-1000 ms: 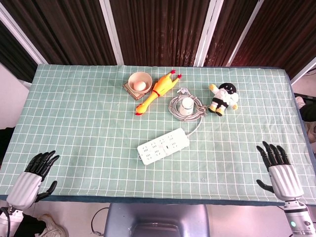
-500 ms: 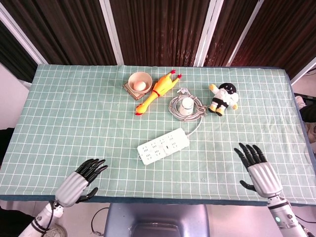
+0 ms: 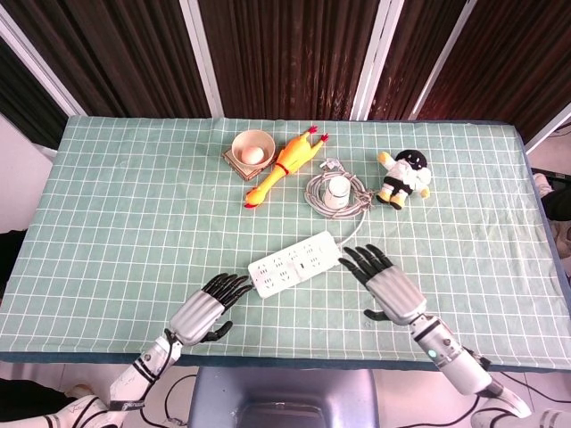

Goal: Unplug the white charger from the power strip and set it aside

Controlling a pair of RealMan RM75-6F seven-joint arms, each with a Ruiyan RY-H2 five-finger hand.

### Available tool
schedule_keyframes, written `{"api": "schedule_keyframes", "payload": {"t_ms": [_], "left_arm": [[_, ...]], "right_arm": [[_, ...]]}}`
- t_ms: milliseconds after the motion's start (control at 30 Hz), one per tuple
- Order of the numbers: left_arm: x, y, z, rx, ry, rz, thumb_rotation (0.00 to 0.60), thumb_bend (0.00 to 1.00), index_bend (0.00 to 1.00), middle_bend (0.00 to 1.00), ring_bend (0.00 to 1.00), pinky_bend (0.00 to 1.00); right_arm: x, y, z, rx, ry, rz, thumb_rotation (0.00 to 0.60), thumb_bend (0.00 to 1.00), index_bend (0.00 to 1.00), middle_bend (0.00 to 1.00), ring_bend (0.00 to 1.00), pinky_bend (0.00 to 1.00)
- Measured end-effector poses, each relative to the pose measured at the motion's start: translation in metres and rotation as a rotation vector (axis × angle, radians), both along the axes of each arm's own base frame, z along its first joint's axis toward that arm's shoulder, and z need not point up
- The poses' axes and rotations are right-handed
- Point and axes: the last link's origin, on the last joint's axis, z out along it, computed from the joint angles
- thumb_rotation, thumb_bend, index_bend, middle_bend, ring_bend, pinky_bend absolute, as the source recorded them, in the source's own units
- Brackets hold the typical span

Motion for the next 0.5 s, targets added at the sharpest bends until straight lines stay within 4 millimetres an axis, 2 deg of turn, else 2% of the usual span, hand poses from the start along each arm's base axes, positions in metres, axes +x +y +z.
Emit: {"api": "schedule_keyframes", "payload": {"t_ms": [500], "left_arm": [[0.027, 0.008, -0.036, -0.017, 0.037, 0.003, 0.600, 0.43, 0.00, 0.00, 0.00, 0.09]], "right_arm": [[0.040, -0.024, -0.056, 0.106, -0.044, -0.013, 0.600, 0.15, 0.04, 0.00, 0.00, 0.00]]}}
